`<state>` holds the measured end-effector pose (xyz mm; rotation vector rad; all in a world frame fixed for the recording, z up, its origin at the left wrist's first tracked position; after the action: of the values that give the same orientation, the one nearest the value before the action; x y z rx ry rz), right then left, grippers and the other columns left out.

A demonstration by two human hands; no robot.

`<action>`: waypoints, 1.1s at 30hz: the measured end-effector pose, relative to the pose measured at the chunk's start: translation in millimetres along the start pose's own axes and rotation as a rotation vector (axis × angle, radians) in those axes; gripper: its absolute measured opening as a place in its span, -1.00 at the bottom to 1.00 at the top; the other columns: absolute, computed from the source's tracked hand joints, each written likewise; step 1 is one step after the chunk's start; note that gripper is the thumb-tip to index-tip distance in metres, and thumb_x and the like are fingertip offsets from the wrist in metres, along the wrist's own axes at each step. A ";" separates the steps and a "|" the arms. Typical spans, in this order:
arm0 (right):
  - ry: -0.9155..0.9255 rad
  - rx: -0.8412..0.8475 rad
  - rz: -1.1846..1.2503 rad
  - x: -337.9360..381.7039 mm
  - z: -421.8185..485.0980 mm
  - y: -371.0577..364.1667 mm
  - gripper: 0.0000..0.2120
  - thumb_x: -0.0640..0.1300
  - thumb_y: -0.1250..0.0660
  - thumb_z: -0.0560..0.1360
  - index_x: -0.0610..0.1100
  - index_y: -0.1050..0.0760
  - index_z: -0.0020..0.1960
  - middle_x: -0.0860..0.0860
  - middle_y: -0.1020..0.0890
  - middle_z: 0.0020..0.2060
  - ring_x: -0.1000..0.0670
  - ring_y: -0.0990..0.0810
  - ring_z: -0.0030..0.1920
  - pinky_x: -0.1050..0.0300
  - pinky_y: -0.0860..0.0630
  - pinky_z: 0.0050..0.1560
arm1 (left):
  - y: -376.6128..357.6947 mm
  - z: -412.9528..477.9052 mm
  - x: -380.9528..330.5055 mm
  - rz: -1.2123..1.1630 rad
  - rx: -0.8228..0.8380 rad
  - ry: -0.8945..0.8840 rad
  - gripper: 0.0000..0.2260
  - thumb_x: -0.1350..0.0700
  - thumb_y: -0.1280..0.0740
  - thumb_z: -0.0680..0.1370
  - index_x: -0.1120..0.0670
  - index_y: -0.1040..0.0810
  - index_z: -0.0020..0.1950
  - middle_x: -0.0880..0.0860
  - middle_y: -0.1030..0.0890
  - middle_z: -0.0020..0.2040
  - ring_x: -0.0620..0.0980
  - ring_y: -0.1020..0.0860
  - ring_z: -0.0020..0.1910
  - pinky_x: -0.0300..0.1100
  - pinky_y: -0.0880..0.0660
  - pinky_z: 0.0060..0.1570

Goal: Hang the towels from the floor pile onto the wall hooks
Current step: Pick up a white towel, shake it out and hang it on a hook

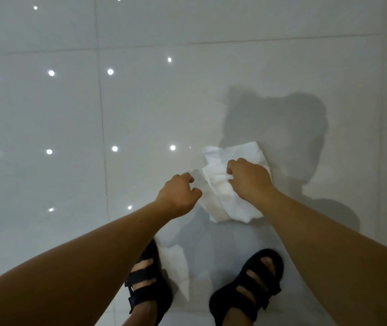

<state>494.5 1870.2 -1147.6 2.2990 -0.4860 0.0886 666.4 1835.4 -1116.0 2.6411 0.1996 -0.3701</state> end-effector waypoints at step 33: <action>0.039 -1.231 1.033 -90.8 -620.5 628.8 -0.66 0.11 -0.17 0.55 -0.10 -0.26 -0.26 0.02 -0.34 -0.33 0.05 -0.32 -0.30 0.09 -0.27 -0.25 | 324.9 -589.5 -488.7 0.046 -0.175 -0.760 -0.86 -0.04 -0.31 0.53 0.02 -0.56 -0.09 0.02 -0.60 -0.09 0.02 -0.55 -0.12 -0.18 -0.45 -0.20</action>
<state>229.4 1941.5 -303.0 0.7101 -1.2283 0.2462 398.8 1784.8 -330.0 2.1503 -0.0746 -1.2292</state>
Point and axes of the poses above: each hand's wrist, its own z-axis towards the middle knuckle, its own y-axis out of the back of the hand, x = y × z, the point moved 7 cm from there along z, towards the middle knuckle
